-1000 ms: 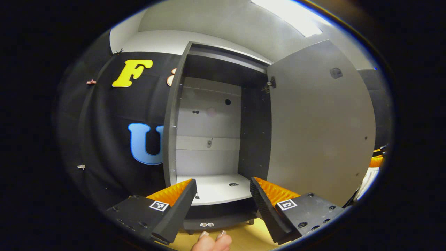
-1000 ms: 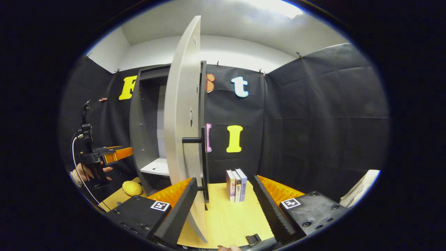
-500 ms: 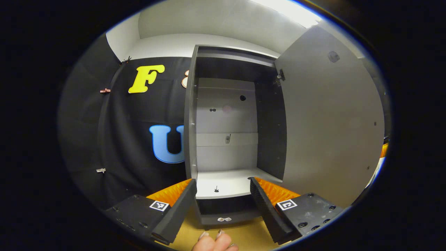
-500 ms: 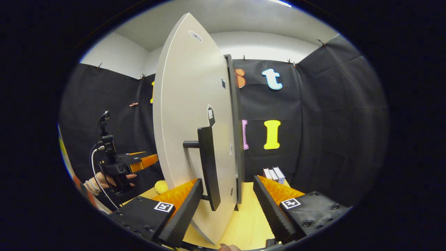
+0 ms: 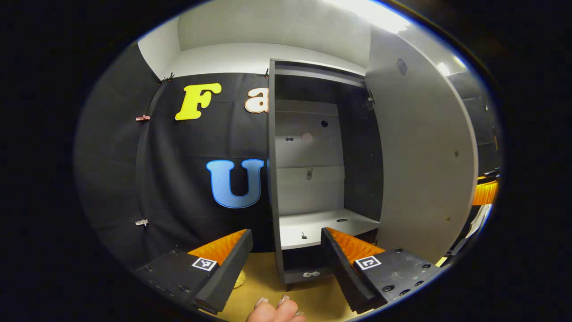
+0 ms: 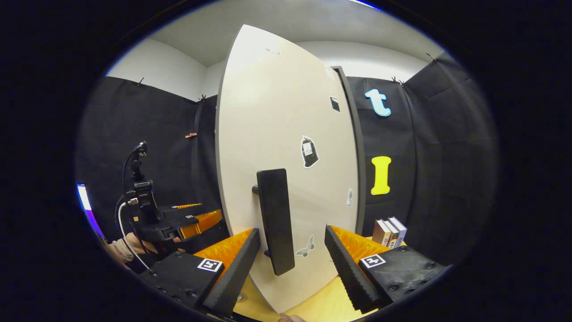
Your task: Open the cabinet door with the right hand, grasp the bottle in the cabinet with the left hand and place it on the coaster, then close the cabinet door with the right hand.
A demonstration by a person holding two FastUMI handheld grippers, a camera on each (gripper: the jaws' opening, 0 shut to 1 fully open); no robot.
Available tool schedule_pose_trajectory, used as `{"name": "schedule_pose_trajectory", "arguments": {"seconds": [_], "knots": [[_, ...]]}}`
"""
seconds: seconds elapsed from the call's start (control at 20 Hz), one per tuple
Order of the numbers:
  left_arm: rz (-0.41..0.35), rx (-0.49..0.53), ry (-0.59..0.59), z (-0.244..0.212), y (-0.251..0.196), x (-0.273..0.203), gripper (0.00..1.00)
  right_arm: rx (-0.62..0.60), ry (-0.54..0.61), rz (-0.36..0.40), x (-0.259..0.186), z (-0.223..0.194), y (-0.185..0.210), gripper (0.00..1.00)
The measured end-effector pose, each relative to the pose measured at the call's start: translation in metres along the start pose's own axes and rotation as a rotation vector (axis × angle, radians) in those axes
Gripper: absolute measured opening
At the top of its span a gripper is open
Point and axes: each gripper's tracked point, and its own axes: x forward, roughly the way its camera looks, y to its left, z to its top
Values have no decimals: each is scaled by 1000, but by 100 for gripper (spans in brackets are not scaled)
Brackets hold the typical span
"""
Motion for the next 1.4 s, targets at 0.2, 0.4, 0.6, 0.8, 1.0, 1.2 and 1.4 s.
{"name": "schedule_pose_trajectory", "arguments": {"seconds": [0.2,0.4,0.6,0.8,1.0,1.2,1.4], "knots": [[-4,26,-12,6,34,-11,96,-48,-4,5,17,-8,31,99],[-26,35,-10,5,42,-22,96,-25,-8,-40,23,-16,32,98],[-27,41,-18,7,38,-25,96,-17,4,-40,27,-17,31,98],[-10,-22,-8,6,31,-24,96,-39,15,-25,33,-15,19,98],[13,-43,-13,11,22,-16,96,-52,31,-4,36,-18,6,98],[24,-35,-19,16,10,-13,96,-69,29,26,38,-13,3,98],[44,-18,-23,23,0,-14,96,-111,14,53,45,-5,-12,98]]}}
